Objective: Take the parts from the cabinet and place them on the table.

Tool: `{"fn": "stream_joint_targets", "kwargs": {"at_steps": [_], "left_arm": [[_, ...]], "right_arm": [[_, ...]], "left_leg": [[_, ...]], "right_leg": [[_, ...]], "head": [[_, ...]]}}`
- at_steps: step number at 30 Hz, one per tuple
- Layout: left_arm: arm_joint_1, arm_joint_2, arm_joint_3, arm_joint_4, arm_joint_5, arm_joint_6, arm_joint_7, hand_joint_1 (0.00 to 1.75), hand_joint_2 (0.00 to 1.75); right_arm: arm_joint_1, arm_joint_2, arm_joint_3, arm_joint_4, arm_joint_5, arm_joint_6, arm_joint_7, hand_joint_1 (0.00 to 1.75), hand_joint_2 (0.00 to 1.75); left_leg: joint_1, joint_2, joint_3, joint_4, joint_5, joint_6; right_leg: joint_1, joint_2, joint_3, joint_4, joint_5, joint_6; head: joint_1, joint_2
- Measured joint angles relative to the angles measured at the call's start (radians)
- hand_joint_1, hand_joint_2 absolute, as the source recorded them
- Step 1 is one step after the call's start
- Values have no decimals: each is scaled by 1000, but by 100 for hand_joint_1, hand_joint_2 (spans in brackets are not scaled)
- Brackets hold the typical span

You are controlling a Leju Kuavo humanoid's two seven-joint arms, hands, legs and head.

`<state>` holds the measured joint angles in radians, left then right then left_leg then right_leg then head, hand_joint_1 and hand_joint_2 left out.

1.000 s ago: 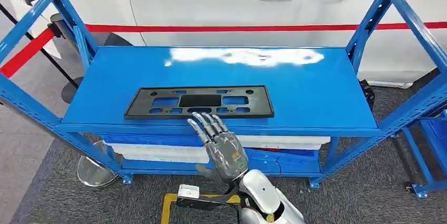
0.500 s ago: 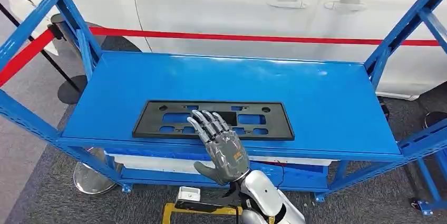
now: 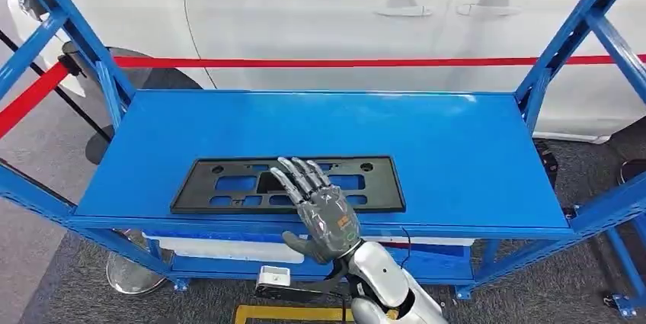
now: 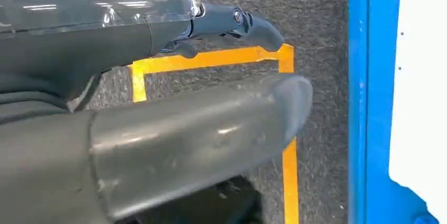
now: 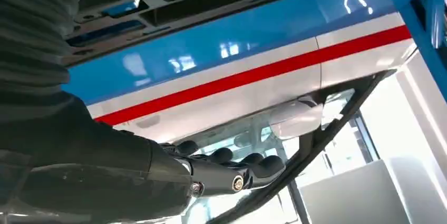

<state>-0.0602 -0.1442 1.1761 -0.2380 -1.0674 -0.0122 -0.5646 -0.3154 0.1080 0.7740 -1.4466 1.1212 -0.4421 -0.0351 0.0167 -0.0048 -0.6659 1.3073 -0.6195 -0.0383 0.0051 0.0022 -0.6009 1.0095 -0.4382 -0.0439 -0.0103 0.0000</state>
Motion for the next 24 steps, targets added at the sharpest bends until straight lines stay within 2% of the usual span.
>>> {"fn": "stream_joint_targets", "kwargs": {"at_steps": [1, 2, 3, 4, 5, 6, 7, 8, 9, 10, 11, 12, 13, 14, 15, 16, 18, 19, 20, 23, 24], "left_arm": [[1, 1, 0, 0, 0, 0, 0, 0, 0], [0, 2, 0, 0, 0, 0, 0, 0, 0], [-1, 3, 0, 0, -1, 0, 0, 0, 0], [-1, 3, 0, 0, -2, 0, 0, 0, 0], [-3, 3, 0, 0, -2, 0, 0, 0, 0], [-5, 3, 0, 0, -4, 0, 0, 0, 0], [-2, 3, -1, 0, -4, 0, 0, 0, 0], [-1, 3, -1, 0, -5, 0, 1, 0, 0], [-2, 3, -1, 0, -7, 0, 2, 0, 0], [-6, 0, -2, 0, -9, 0, 2, 0, 0], [-9, 0, -3, 0, -9, 0, 2, 0, 0], [-11, 0, -3, 0, -8, 0, 2, 0, 0], [-12, 0, -3, 0, -8, 0, 2, 0, 0], [-12, 0, -3, 0, -8, 0, 3, 0, 0], [-12, 0, -3, 0, -9, 0, 5, 0, 0], [-12, 0, -3, 0, -9, 0, 5, 0, 0], [-13, 0, -3, 0, -13, 0, 6, 0, 0], [-14, 0, -4, 0, -16, 1, 8, 0, 0], [-15, 0, -5, 0, -20, 0, 8, 0, 0], [-18, 0, -5, 0, -21, 0, 11, 0, 0], [-19, 0, -5, 0, -21, 0, 11, 0, 0]], "right_arm": [[0, 0, 0, 2, 0, 1, 0, 0, 175], [-1, 0, 0, 3, -1, 3, 0, 0, 175], [-3, 0, 0, 5, -2, 8, 0, 0, 175], [-6, 0, 0, 7, -2, 14, 0, 0, 175], [-9, 0, 0, 10, -2, 19, 2, 0, 175], [-15, 0, 0, 17, -3, 28, 6, 0, 175], [-18, 0, 0, 25, -2, 35, 10, 0, 175], [-24, 1, 0, 37, -2, 41, 15, 0, 175], [-32, 1, 0, 50, 0, 46, 22, 0, 175], [-39, 2, 0, 66, 1, 49, 27, 0, 175], [-46, 2, 0, 79, 1, 50, 28, 0, 175], [-52, 3, 0, 98, 1, 53, 32, 0, 175], [-53, 3, 0, 111, 1, 55, 34, 0, 175], [-52, 3, 0, 124, 3, 54, 36, 0, 175], [-52, 3, 0, 138, 4, 54, 37, 0, 175], [-53, 3, 0, 152, 7, 53, 40, 0, 175], [-60, 9, 0, 184, 14, 51, 45, 0, 175], [-66, 13, 0, 203, 16, 48, 47, 0, 175], [-73, 19, 0, 223, 17, 46, 51, 0, 175], [-85, 35, 0, 266, 17, 42, 59, 0, 175], [-87, 39, 0, 278, 17, 42, 61, 0, 175]], "left_leg": [[1, 0, 13, -38, 31, -1], [2, 0, 42, -107, 76, -1], [3, 1, 82, -199, 130, 1], [4, 1, 106, -268, 153, 4], [-2, 2, 103, -279, 116, 7], [-6, 4, 101, -277, 112, 22], [-6, 2, 103, -278, 139, 33], [-7, 1, 104, -278, 141, 37], [0, 1, 105, -287, 150, 48], [2, 4, 108, -293, 156, 55], [3, 5, 107, -295, 158, 60], [2, 4, 105, -295, 159, 63], [2, 4, 105, -294, 159, 63], [2, 4, 104, -294, 158, 64], [2, 4, 104, -294, 158, 64], [2, 3, 105, -294, 157, 63], [2, 1, 109, -293, 153, 60], [2, 0, 111, -292, 150, 56], [-4, -1, 109, -289, 147, 51], [-3, 0, 107, -294, 148, 33], [-4, 0, 111, -297, 148, 25]], "right_leg": [[-1, 1, 1, 2, -1, 2], [-2, 1, 2, 5, -3, 4], [-4, 1, 3, 9, -6, 8], [-4, 1, 2, 13, -9, 13], [-2, 1, 0, 18, -8, 17], [1, 1, -8, 19, -8, 23], [1, 0, -7, 19, -9, 29], [1, -1, -5, 16, -7, 35], [5, 0, -5, 17, -6, 41], [0, 1, -10, 31, -21, 46], [-1, 0, -30, 72, -54, 51], [-4, 0, -62, 141, -93, 55], [-7, 0, -101, 223, -129, 59], [-9, 0, -133, 288, -151, 62], [-11, 0, -150, 320, -150, 64], [-13, -1, -143, 302, -126, 65], [-17, -1, -71, 155, -37, 60], [-16, -1, -27, 68, 2, 53], [-9, 0, -5, 27, -7, 47], [-5, 2, -8, 16, -12, 41], [-7, 3, -5, 8, -9, 33]], "head": [[0, 0], [-1, 0], [-1, 0], [-1, 0], [0, 0], [-2, 0], [0, 0], [-2, 0], [-1, 0], [-2, 0], [2, 0], [8, 0], [8, 0], [8, 0], [8, 0], [9, 0], [9, 0], [9, 0], [8, 0], [8, 0], [7, 0]]}}
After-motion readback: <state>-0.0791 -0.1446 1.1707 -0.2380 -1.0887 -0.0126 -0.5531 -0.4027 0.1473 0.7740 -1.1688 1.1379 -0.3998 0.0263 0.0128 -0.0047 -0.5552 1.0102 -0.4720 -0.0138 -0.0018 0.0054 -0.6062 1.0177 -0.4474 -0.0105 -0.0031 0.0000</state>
